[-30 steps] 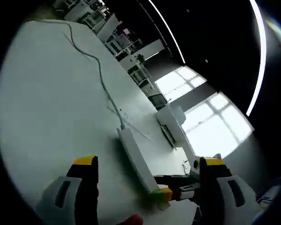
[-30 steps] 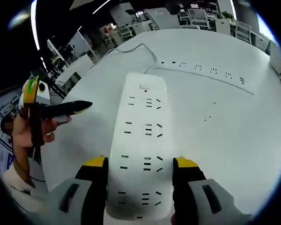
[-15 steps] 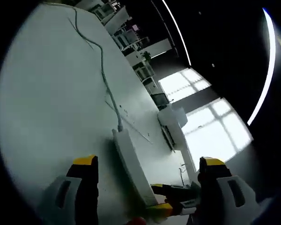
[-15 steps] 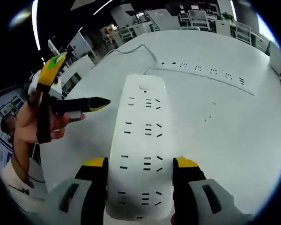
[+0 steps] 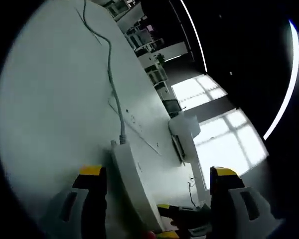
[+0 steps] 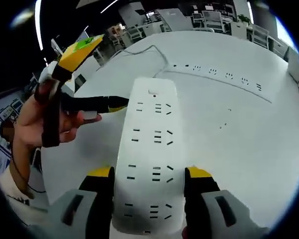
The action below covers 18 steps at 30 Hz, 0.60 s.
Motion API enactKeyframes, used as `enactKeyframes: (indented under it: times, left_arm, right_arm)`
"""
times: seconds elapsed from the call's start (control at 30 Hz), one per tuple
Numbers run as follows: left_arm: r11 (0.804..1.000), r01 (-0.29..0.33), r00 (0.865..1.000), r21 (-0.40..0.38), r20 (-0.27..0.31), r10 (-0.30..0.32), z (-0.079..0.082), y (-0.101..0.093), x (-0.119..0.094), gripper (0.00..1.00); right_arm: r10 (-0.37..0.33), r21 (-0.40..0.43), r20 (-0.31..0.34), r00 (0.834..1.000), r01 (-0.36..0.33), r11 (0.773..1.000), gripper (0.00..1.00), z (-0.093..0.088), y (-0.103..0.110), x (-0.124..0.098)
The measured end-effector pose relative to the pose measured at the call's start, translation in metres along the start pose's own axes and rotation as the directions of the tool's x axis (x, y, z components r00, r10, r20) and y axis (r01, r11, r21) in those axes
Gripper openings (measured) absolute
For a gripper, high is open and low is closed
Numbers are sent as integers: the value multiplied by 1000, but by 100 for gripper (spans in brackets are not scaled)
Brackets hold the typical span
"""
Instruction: Pick up the power strip scattered on the table, fix it on the side mounting bracket of the table, and press the switch
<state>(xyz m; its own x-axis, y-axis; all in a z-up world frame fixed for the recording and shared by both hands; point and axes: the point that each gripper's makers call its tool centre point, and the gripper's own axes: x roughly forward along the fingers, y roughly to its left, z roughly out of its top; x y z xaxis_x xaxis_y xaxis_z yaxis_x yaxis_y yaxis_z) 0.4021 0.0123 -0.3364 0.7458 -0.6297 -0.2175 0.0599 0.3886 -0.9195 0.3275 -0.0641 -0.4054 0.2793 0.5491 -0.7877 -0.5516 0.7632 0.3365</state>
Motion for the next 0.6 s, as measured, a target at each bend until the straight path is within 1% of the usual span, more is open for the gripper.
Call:
enactKeyframes:
  times: [0.03,0.17,0.37,0.5,0.6]
  left_arm:
    - [1000,4,1000,-2,-2,-4,1,0,4,89]
    - [1000,11,1000,-4,-11,-12,-4,-3,8,89]
    - [1000,8,1000,-12,-13,-8,-3,-1,18,88]
    - [999,3,1000,-41,-9,-4,1,6,25,83]
    - [997,9,1000,-77,-3,-9,4,11,29,80]
  right_arm:
    - [0,-2,0,1000,0,1000,52,0,-1,0]
    - [2,-4,-2,1000,-2,1000,52,-2,2,-1]
    - [9,-5,-5,1000,-9,1000,52,-3,4,-2]
    - [19,1,-1,1000,-19,1000,52,-1,2,-2]
    - [24,1,2,1000,-24,1000,52,0,1,-2]
